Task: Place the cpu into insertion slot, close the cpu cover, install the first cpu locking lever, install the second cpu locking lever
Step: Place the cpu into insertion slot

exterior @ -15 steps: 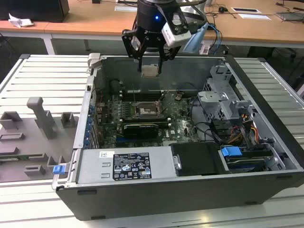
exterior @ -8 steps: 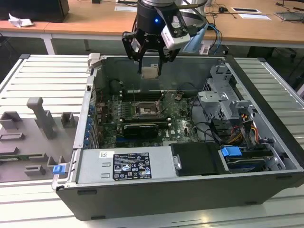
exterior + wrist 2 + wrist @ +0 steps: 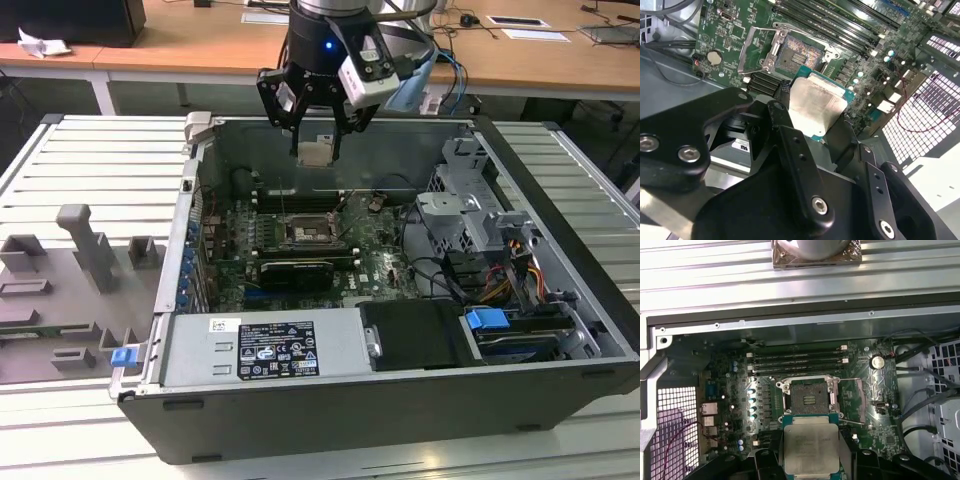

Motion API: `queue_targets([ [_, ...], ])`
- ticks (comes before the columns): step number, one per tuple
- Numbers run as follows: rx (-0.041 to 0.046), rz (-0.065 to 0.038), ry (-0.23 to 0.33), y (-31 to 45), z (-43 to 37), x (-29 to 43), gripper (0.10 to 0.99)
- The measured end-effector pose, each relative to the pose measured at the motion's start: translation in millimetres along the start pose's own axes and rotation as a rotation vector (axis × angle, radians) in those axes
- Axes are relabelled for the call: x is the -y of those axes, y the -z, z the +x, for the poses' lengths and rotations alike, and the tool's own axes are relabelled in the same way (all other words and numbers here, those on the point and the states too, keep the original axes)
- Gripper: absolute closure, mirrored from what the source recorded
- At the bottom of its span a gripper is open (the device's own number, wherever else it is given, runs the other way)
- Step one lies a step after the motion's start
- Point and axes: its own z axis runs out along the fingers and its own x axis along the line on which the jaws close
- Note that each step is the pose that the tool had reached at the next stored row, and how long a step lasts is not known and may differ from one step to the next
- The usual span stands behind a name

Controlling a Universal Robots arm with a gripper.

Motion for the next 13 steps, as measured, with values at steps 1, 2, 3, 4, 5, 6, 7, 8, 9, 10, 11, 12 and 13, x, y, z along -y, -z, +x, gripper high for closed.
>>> queue_targets([
  [1, 0.0002, 0.000, -0.002, -0.1, 0.0, 0.0, 0.553],
  [2, 0.0004, 0.000, -0.004, -0.1, 0.0, 0.0, 0.553],
  [3, 0.0004, 0.000, -0.005, -0.1, 0.0, 0.0, 0.553],
  [4, 0.0006, 0.000, -0.007, -0.2, 0.0, 0.0, 0.553],
  [5, 0.0007, 0.000, -0.008, -0.2, 0.0, 0.0, 0.553],
  [6, 0.0009, 0.000, -0.010, -0.2, 0.0, 0.0, 0.553],
  [7, 0.0011, 0.000, -0.012, -0.2, 0.0, 0.0, 0.553],
  [8, 0.0012, 0.000, -0.014, -0.2, 0.0, 0.0, 0.553],
  [9, 0.0014, 0.000, -0.015, -0.3, 0.0, 0.0, 0.553],
  [10, 0.0016, -0.001, -0.017, -0.6, 0.0, 0.0, 0.553],
  [11, 0.0017, -0.001, -0.018, -0.9, 0.0, 0.0, 0.553],
  [12, 0.0017, 0.000, -0.019, -1.6, 0.0, 0.1, 0.553],
  [13, 0.0018, 0.000, -0.019, -2.1, -0.1, 0.2, 0.553],
])
